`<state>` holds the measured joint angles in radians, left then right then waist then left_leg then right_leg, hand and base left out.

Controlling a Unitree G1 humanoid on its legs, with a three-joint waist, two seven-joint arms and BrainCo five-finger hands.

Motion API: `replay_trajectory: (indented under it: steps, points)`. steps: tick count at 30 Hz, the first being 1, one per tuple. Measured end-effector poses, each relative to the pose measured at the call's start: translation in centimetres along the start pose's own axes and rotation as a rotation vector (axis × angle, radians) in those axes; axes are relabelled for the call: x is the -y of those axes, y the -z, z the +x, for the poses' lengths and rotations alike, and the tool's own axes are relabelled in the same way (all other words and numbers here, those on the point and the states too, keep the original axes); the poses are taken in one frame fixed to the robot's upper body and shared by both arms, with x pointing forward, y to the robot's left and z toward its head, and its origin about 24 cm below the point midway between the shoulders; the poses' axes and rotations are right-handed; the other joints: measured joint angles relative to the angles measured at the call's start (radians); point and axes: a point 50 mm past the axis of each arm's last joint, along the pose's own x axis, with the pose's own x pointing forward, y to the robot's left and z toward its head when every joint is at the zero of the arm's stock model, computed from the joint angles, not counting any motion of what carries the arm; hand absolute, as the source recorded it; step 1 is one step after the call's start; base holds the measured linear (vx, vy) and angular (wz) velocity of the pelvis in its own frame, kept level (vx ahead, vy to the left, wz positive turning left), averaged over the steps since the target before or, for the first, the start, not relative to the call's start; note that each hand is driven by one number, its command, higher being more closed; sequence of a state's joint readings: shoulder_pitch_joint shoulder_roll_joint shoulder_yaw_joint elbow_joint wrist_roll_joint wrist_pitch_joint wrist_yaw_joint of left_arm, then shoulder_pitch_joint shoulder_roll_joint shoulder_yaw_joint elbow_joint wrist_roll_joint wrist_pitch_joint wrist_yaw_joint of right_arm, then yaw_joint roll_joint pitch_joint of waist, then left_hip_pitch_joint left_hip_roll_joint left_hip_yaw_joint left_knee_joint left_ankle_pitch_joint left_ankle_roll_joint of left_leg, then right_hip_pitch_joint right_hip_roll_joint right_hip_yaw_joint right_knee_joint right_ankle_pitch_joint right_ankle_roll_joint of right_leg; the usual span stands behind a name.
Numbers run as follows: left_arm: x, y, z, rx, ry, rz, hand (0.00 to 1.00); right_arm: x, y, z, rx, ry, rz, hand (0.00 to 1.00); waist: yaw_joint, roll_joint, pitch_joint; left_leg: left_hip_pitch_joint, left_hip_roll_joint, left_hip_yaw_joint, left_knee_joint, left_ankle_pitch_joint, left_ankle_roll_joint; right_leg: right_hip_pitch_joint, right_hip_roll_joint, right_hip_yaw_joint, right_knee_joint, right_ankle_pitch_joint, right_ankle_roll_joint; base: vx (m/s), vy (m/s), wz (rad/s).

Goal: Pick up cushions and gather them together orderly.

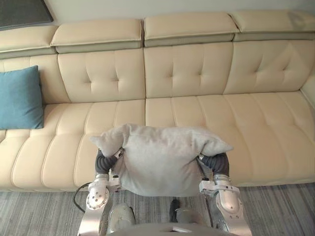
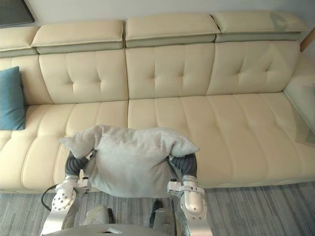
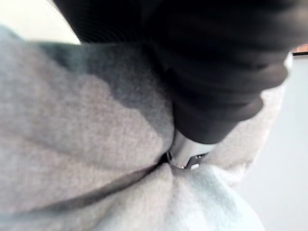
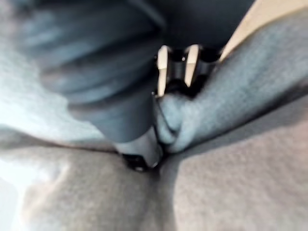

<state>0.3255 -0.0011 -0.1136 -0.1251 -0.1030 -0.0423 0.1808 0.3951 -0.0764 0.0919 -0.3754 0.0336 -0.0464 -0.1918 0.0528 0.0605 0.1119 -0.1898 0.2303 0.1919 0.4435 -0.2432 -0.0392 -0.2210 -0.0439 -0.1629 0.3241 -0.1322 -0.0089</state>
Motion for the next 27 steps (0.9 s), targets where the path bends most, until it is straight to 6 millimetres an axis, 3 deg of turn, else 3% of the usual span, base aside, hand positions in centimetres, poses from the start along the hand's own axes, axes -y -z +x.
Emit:
replay_trajectory:
  steps: [1,5,14,18,22,25,26,27]
  points:
    - [-0.3,0.4,-0.3,-0.018,-0.006,0.012,1.00,-0.2,0.4,-0.1,-0.019,-0.005,0.002,1.00,0.006,-0.026,-0.014,0.022,-0.016,0.031,-0.029,0.018,-0.037,-0.016,-0.011,0.035,0.012,0.003,0.023,0.08,0.148,-0.42]
    - [-0.4,0.5,-0.4,-0.023,0.005,0.018,1.00,-0.1,0.5,-0.2,-0.025,-0.005,0.003,1.00,-0.001,-0.043,-0.027,0.042,-0.049,0.063,-0.066,0.022,-0.032,0.006,-0.029,0.060,-0.059,0.052,0.064,0.10,0.130,-0.20]
    - [-0.6,1.2,0.2,-0.045,0.015,0.072,1.00,-0.5,2.4,0.8,-0.089,-0.019,-0.017,1.00,0.003,-0.067,-0.065,0.075,-0.102,0.080,-0.248,0.110,-0.023,0.014,-0.036,0.069,-0.193,0.123,0.069,0.03,0.013,-0.03]
    - [-0.4,-0.1,1.7,0.016,-0.018,0.080,1.00,-1.6,1.3,3.4,-0.013,-0.046,-0.041,1.00,0.006,-0.070,-0.063,0.068,-0.116,0.080,-0.312,0.154,-0.021,0.011,-0.037,0.067,-0.258,0.174,0.065,-0.05,-0.005,0.01]
    - [0.4,-5.0,5.6,0.216,-0.095,0.093,1.00,-4.1,-3.3,7.9,0.195,-0.037,-0.021,1.00,0.023,-0.092,-0.054,-0.031,-0.115,0.076,-0.284,0.170,-0.018,-0.065,-0.037,0.070,-0.284,0.228,0.055,-0.16,-0.032,0.01]
    - [1.0,-9.7,8.3,0.384,-0.163,0.099,1.00,-5.9,-7.1,11.1,0.329,-0.006,-0.004,1.00,0.030,-0.092,-0.033,-0.086,-0.115,0.064,-0.268,0.188,-0.017,-0.099,-0.038,0.064,-0.302,0.260,0.050,-0.19,-0.054,0.11]
    - [1.6,-13.5,10.1,0.499,-0.195,0.101,1.00,-6.8,-9.8,12.9,0.405,0.026,0.016,1.00,0.028,-0.091,-0.016,-0.125,-0.115,0.051,-0.267,0.202,-0.017,-0.128,-0.039,0.051,-0.301,0.270,0.045,-0.15,-0.055,0.21]
    - [1.7,-14.8,10.4,0.537,-0.209,0.094,1.00,-7.1,-10.7,13.2,0.434,0.038,0.027,1.00,0.026,-0.091,-0.016,-0.142,-0.115,0.049,-0.267,0.209,-0.018,-0.143,-0.040,0.047,-0.302,0.274,0.043,-0.19,-0.081,0.28]
